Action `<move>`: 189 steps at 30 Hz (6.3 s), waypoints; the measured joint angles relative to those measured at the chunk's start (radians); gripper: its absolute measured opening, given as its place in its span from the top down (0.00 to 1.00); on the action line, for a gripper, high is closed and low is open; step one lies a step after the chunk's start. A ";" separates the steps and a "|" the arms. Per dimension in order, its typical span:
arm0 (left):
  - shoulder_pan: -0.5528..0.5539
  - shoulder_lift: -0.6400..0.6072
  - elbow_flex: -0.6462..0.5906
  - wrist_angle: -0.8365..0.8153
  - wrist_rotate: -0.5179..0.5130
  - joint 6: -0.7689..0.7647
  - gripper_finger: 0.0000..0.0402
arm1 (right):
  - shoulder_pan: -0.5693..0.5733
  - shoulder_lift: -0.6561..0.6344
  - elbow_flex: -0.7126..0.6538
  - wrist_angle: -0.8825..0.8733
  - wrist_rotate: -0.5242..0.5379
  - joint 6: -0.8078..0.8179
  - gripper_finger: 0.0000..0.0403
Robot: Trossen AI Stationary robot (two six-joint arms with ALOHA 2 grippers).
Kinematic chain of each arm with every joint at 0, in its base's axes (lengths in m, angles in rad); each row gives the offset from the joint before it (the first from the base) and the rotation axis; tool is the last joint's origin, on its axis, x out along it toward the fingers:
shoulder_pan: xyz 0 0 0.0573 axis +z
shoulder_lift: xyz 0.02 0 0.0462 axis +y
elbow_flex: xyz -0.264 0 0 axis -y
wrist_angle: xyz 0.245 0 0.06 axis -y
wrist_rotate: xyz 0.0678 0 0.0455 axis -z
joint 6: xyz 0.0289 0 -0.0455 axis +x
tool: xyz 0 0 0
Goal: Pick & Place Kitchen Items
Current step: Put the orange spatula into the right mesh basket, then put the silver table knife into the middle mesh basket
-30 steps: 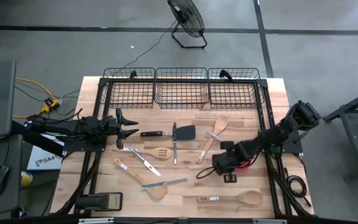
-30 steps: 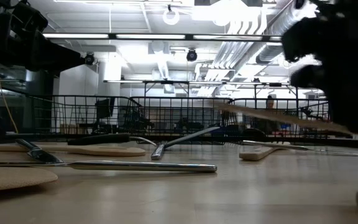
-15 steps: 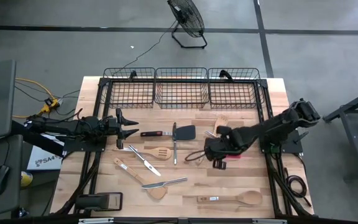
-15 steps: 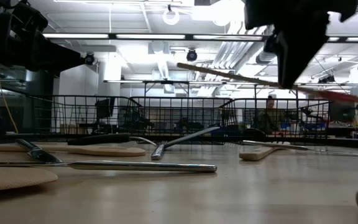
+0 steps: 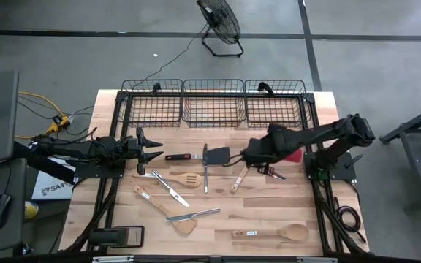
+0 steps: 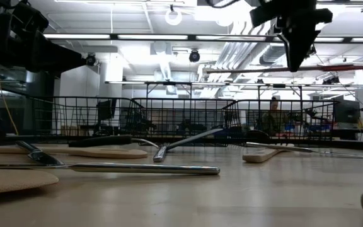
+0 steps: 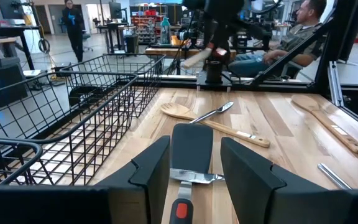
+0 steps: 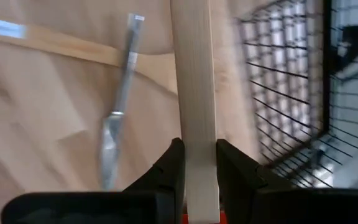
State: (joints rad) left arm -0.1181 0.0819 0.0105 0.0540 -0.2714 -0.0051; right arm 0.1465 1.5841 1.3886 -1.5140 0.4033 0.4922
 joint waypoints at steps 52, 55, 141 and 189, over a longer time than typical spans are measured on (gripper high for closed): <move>0.000 0.000 0.000 0.000 0.000 0.000 0.65 | -0.588 0.000 -0.001 0.124 0.732 0.276 0.85; 0.000 0.000 0.000 0.000 0.000 0.000 0.65 | -0.588 0.000 -0.001 0.125 0.750 0.345 0.85; 0.000 0.000 0.000 0.000 0.000 0.000 0.65 | -0.795 0.003 -0.476 0.905 0.374 -0.546 0.83; 0.000 0.000 0.000 0.000 0.000 0.000 0.65 | -0.796 0.002 -0.476 0.748 0.264 -0.277 0.62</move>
State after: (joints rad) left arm -0.1184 0.0818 0.0105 0.0540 -0.2713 -0.0048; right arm -0.6491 1.5864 0.9127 -0.7662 0.6677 0.2154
